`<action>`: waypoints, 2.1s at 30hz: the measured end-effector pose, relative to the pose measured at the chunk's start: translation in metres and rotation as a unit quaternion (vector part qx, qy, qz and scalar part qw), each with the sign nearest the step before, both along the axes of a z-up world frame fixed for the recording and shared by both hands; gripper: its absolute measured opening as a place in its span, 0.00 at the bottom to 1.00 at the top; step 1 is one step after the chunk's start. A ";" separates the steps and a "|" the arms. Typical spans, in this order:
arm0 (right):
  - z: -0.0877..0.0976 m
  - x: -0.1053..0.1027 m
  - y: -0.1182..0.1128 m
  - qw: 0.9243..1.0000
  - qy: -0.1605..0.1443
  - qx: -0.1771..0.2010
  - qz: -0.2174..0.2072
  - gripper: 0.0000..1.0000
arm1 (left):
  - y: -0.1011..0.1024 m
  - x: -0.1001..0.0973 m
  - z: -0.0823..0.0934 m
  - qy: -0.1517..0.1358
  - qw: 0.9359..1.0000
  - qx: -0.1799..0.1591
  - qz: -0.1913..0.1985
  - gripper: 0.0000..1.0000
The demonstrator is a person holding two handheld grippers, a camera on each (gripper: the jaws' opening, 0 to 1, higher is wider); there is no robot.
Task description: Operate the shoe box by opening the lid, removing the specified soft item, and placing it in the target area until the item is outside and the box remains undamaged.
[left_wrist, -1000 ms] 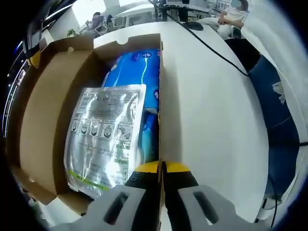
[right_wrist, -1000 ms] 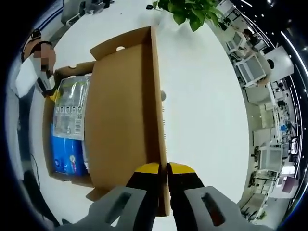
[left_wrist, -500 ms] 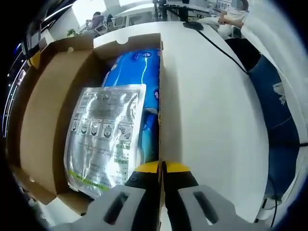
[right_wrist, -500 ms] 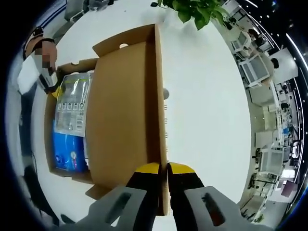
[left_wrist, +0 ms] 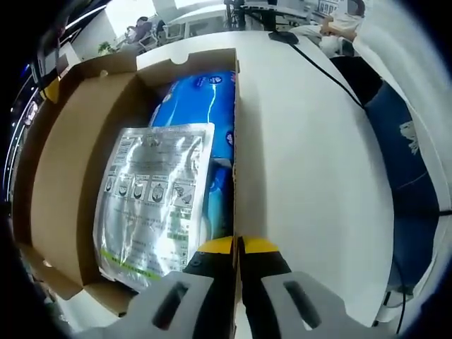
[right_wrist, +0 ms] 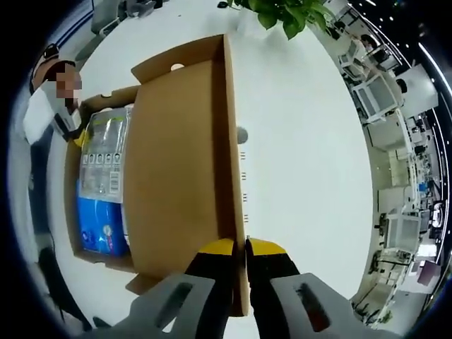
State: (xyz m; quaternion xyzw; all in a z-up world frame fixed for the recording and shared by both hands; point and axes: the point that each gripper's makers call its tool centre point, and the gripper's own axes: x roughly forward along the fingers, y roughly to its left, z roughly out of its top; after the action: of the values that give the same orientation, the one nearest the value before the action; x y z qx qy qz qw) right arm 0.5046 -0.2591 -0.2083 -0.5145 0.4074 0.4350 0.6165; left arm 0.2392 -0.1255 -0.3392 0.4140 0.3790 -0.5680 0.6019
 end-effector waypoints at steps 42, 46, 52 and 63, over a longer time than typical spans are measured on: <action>-0.035 0.028 -0.006 0.999 0.036 0.002 0.007 0.04 | -0.001 0.000 -0.001 0.009 1.000 0.003 0.004 0.01; -0.037 0.028 -0.006 0.999 0.036 0.003 0.007 0.04 | -0.001 -0.001 0.000 0.010 1.000 0.002 0.004 0.01; -0.041 0.029 -0.006 0.999 0.038 0.001 0.006 0.04 | -0.001 0.000 -0.001 0.010 1.000 0.003 0.005 0.01; -0.044 0.026 -0.005 0.999 0.039 0.002 0.000 0.05 | -0.001 0.000 0.000 0.011 1.000 0.004 0.005 0.01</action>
State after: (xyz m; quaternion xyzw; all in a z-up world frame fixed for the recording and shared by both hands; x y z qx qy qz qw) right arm 0.5307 -0.2645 -0.2527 -0.4962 0.4298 0.4556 0.6012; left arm 0.2392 -0.1268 -0.3397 0.4078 0.3899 -0.5679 0.5993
